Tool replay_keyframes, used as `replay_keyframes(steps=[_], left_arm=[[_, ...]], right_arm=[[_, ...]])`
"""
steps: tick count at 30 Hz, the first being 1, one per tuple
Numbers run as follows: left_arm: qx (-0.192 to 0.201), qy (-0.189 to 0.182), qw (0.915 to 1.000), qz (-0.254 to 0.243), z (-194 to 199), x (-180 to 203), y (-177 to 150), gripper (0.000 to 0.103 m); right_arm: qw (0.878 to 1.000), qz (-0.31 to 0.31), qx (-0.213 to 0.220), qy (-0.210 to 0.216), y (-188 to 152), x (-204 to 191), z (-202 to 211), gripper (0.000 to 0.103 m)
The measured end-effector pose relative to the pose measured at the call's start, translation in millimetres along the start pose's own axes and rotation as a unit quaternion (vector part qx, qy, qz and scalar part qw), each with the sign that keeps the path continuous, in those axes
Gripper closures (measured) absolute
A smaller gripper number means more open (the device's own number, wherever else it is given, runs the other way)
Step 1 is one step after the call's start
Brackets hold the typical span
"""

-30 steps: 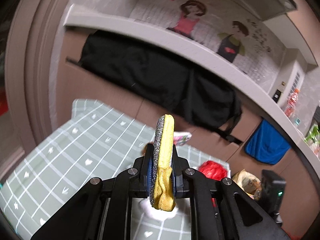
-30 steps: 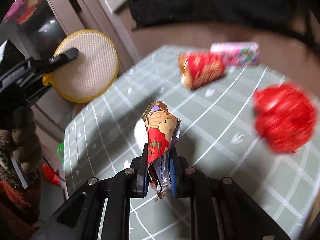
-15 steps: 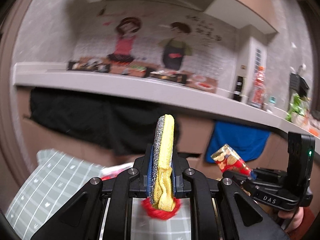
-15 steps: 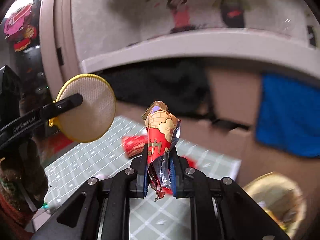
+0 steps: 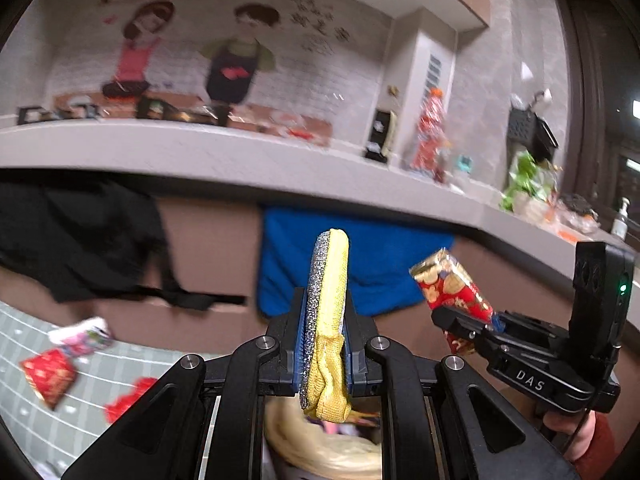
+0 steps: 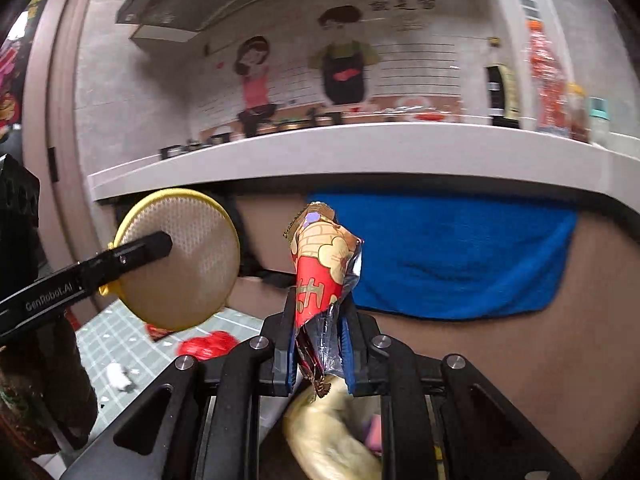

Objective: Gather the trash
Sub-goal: 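Carry the round sponge in the left gripper while the right gripper carries the red wrapper over the bin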

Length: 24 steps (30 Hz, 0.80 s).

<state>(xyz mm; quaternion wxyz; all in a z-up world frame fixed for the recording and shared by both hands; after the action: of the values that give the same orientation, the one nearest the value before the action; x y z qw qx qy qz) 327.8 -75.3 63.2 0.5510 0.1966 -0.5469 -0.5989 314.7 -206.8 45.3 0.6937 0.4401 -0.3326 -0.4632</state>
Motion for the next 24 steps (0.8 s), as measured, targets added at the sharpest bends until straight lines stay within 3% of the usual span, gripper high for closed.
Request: replay_keyframes(steps=[9,18,24], left_arm=[[-0.061,-0.020,0.9979,0.006,-60,23,-46,0.088],[-0.109,-0.015,0.9938,0.016,-98,15,-81,0.088],[-0.151,-0.032,0.9875,0.031,-122,10,-98,0.088]], right_arm=[[0.998,-0.047,-0.025,-0.024,-37,59,-6,0.086],[0.994,-0.087,-0.063,-0.014,-76,79,-34,0.086],[0.992,-0.102,-0.079,-0.013,-93,86,-50,0.083]])
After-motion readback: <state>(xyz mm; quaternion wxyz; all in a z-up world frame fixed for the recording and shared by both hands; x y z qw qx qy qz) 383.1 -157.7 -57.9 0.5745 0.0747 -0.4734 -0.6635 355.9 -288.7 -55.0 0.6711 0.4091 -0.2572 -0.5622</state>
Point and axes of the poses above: each gripper's, at about its wrist camera, not at the fingertips, and z roughly against the way its jaws point, x to its right, y to its top, the point moved 7 cm from there along -z, roughly the way its jaws point, and after that the axes turned 7 degrees about z, right-handed, at the moved point
